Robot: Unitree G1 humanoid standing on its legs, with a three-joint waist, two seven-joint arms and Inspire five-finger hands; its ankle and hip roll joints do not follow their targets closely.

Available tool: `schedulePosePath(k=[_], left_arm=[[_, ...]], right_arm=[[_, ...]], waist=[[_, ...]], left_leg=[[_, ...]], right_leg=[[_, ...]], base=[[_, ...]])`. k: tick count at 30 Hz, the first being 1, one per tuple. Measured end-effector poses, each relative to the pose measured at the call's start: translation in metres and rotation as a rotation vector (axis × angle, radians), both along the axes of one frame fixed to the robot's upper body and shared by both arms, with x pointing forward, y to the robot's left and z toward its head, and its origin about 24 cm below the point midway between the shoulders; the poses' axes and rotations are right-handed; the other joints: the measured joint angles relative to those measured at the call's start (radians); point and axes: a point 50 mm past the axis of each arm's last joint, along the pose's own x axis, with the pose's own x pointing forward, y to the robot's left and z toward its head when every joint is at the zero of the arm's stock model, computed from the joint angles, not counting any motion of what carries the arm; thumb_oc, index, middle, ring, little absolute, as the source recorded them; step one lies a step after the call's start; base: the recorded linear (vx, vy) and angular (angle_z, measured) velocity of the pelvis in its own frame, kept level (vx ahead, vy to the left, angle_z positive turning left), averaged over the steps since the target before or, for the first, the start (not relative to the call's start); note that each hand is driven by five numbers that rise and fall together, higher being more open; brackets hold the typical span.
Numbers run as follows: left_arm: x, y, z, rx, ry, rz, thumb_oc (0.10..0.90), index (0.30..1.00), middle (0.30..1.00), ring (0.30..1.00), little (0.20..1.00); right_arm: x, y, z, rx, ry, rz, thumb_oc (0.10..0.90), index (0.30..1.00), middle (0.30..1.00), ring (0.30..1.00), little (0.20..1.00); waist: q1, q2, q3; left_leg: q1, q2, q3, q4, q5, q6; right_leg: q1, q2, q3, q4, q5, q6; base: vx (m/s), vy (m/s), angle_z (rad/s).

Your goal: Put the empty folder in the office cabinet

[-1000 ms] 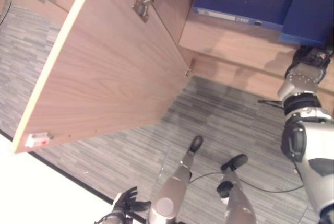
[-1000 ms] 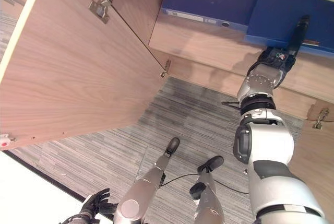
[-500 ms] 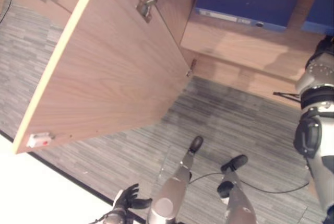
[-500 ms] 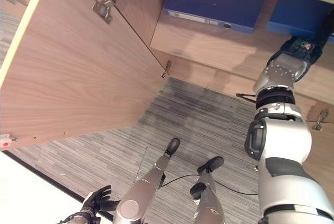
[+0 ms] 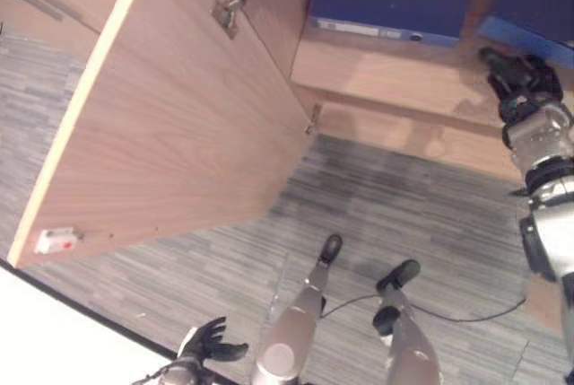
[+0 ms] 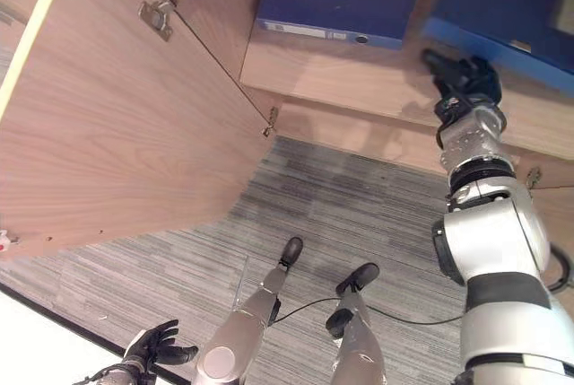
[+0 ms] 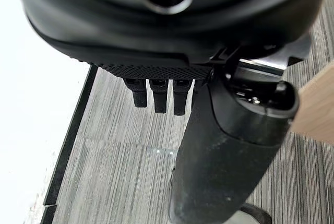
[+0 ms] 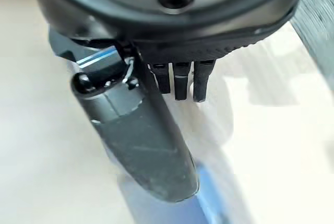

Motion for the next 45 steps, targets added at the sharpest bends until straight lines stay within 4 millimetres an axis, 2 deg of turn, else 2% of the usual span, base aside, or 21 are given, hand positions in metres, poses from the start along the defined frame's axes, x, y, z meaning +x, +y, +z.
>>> schedulePosePath(k=[3, 5, 6, 9, 14, 17, 19, 20, 21, 23, 27, 29, 32, 39, 43, 45], left_arm=[[0.0, -0.001, 0.0, -0.016, 0.003, -0.013, 0.8, 0.9, 0.9, 0.9, 0.9], [0.0, -0.002, 0.0, -0.022, 0.004, -0.019, 0.8, 0.9, 0.9, 0.9, 0.9], [0.0, -0.002, 0.0, -0.02, 0.005, -0.024, 0.8, 0.9, 0.9, 0.9, 0.9], [-0.001, -0.002, -0.001, -0.021, 0.009, -0.023, 0.8, 0.9, 0.9, 0.9, 0.9], [-0.001, -0.001, 0.0, -0.021, 0.006, -0.019, 0.8, 0.9, 0.9, 0.9, 0.9], [0.002, 0.001, 0.001, -0.022, -0.004, 0.001, 0.8, 0.9, 0.9, 0.9, 0.9], [-0.003, 0.004, -0.002, -0.01, 0.021, 0.011, 0.8, 0.9, 0.9, 0.9, 0.9], [-0.01, 0.006, -0.004, 0.004, 0.051, 0.016, 0.8, 0.9, 0.9, 0.9, 0.9], [-0.014, 0.008, -0.006, 0.018, 0.073, 0.006, 0.8, 0.9, 0.9, 0.9, 0.9], [-0.014, 0.008, -0.006, 0.024, 0.075, 0.0, 0.8, 0.9, 0.9, 0.9, 0.9], [-0.007, 0.007, -0.003, 0.034, 0.042, -0.017, 0.8, 0.9, 0.9, 0.9, 0.9], [-0.005, 0.006, -0.002, 0.037, 0.03, -0.017, 0.8, 0.9, 0.9, 0.9, 0.9], [-0.005, 0.005, -0.002, 0.036, 0.032, -0.019, 0.8, 0.9, 0.9, 0.9, 0.9], [-0.005, 0.004, -0.002, 0.045, 0.026, -0.006, 0.8, 0.9, 0.9, 0.9, 0.9], [-0.005, 0.004, -0.002, 0.049, 0.025, -0.003, 0.8, 0.9, 0.9, 0.9, 0.9], [-0.004, 0.003, -0.002, 0.058, 0.016, 0.004, 0.8, 0.9, 0.9, 0.9, 0.9]], right_arm=[[0.004, 0.011, 0.005, -0.031, -0.014, 0.083, 0.8, 0.9, 0.9, 0.9, 0.9], [0.008, 0.027, 0.009, -0.043, -0.047, 0.165, 0.8, 0.9, 0.9, 0.9, 0.9], [0.011, 0.042, 0.01, -0.057, -0.078, 0.246, 0.8, 0.9, 0.9, 0.9, 0.9], [0.014, 0.059, 0.013, -0.052, -0.113, 0.318, 0.8, 0.9, 0.9, 0.9, 0.9], [0.014, 0.069, 0.02, -0.064, -0.169, 0.379, 0.8, 0.9, 0.9, 0.9, 0.9], [0.007, 0.022, 0.012, -0.24, 0.003, 0.228, 0.8, 0.9, 0.9, 0.9, 0.9], [-0.006, -0.012, 0.004, -0.637, 0.29, 0.087, 0.8, 0.9, 0.9, 0.9, 0.9], [-0.008, -0.016, 0.001, -0.806, 0.392, 0.07, 0.8, 0.9, 0.9, 0.9, 0.9], [-0.009, -0.02, -0.001, -0.905, 0.457, 0.056, 0.8, 0.9, 0.9, 0.9, 0.9], [-0.014, -0.029, 0.001, -0.975, 0.512, 0.014, 0.8, 0.9, 0.9, 0.9, 0.9], [-0.028, -0.054, -0.001, -0.956, 0.562, -0.079, 0.8, 0.9, 0.9, 0.9, 0.9], [-0.03, -0.057, -0.011, -1.001, 0.622, -0.079, 0.8, 0.9, 0.9, 0.9, 0.9], [-0.027, -0.051, -0.029, -1.098, 0.693, -0.039, 0.8, 0.9, 0.9, 0.9, 0.9], [-0.023, -0.045, -0.021, -1.346, 0.748, -0.074, 0.8, 0.9, 0.9, 0.9, 0.9], [-0.019, -0.038, -0.016, -1.408, 0.717, -0.099, 0.8, 0.9, 0.9, 0.9, 0.9], [-0.015, -0.031, -0.011, -1.495, 0.688, -0.12, 0.8, 0.9, 0.9, 0.9, 0.9]], waist=[[-0.006, -0.003, -0.001], [-0.004, -0.003, -0.001], [0.002, -0.003, -0.001], [0.009, -0.003, -0.001], [0.035, -0.003, -0.001], [0.041, -0.006, -0.003], [0.038, -0.019, -0.008], [0.025, -0.032, -0.014], [0.009, -0.047, -0.021], [-0.007, -0.057, -0.026], [-0.009, -0.058, -0.027], [-0.009, -0.058, -0.027], [-0.011, -0.058, -0.027], [-0.008, -0.06, -0.029], [-0.01, -0.06, -0.029], [-0.014, -0.06, -0.029]], left_leg=[[0.0, 0.004, 0.003, -0.001, 0.002, -0.002], [0.0, 0.01, 0.003, -0.004, 0.005, -0.006], [0.0, 0.014, 0.003, -0.004, 0.006, -0.008], [0.0, 0.015, 0.003, -0.005, 0.007, -0.008], [0.0, 0.01, 0.002, -0.005, 0.007, -0.008], [0.0, 0.004, 0.002, -0.004, 0.008, -0.006], [0.0, -0.002, 0.003, -0.005, 0.01, -0.005], [0.0, -0.003, 0.004, -0.006, 0.01, -0.004], [0.0, -0.003, 0.009, -0.006, 0.01, -0.004], [0.0, -0.003, 0.011, -0.006, 0.01, -0.004], [0.0, 0.005, 0.022, -0.005, 0.01, -0.004], [-0.001, 0.01, 0.023, -0.005, 0.011, -0.004], [-0.006, 0.016, 0.028, -0.004, 0.011, -0.005], [-0.017, 0.015, 0.046, -0.005, 0.016, -0.004], [-0.022, 0.014, 0.05, -0.005, 0.017, -0.004], [-0.022, 0.014, 0.052, -0.007, 0.017, -0.004]], right_leg=[[0.0, 0.006, 0.002, -0.006, 0.003, -0.004], [0.0, 0.009, 0.003, -0.011, 0.004, -0.005], [0.0, 0.014, 0.003, -0.014, 0.006, -0.009], [0.0, 0.016, 0.003, -0.015, 0.006, -0.009], [0.0, 0.012, 0.002, -0.011, 0.006, -0.009], [-0.002, -0.003, 0.0, 0.002, 0.006, -0.008], [-0.004, -0.007, 0.002, 0.002, 0.007, -0.008], [-0.004, -0.005, 0.005, 0.0, 0.009, -0.006], [-0.004, -0.003, 0.008, -0.005, 0.011, -0.005], [-0.003, 0.0, 0.011, -0.012, 0.016, -0.009], [0.0, 0.014, 0.02, -0.036, 0.028, -0.01], [0.0, 0.017, 0.022, -0.042, 0.031, -0.014], [-0.008, 0.023, 0.029, -0.042, 0.032, -0.015], [-0.029, 0.022, 0.045, -0.042, 0.043, -0.021], [-0.035, 0.022, 0.049, -0.044, 0.046, -0.024], [-0.034, 0.023, 0.052, -0.052, 0.051, -0.026]], base=[[0.0, -0.003, -0.05], [0.0, 0.004, -0.02], [0.0, 0.0, 0.0], [0.0, 0.0, 0.0], [0.0, 0.019, 0.03], [-0.02, 0.035, 0.07], [0.0, 0.0, 0.0], [0.0, -0.023, -0.07], [0.0, -0.025, -0.08], [-0.01, -0.027, -0.08], [-0.02, -0.016, -0.1], [-0.02, -0.004, -0.06], [-0.02, 0.005, -0.07], [0.0, 0.003, -0.05], [0.0, 0.0, 0.0], [-0.01, 0.0, -0.02]])
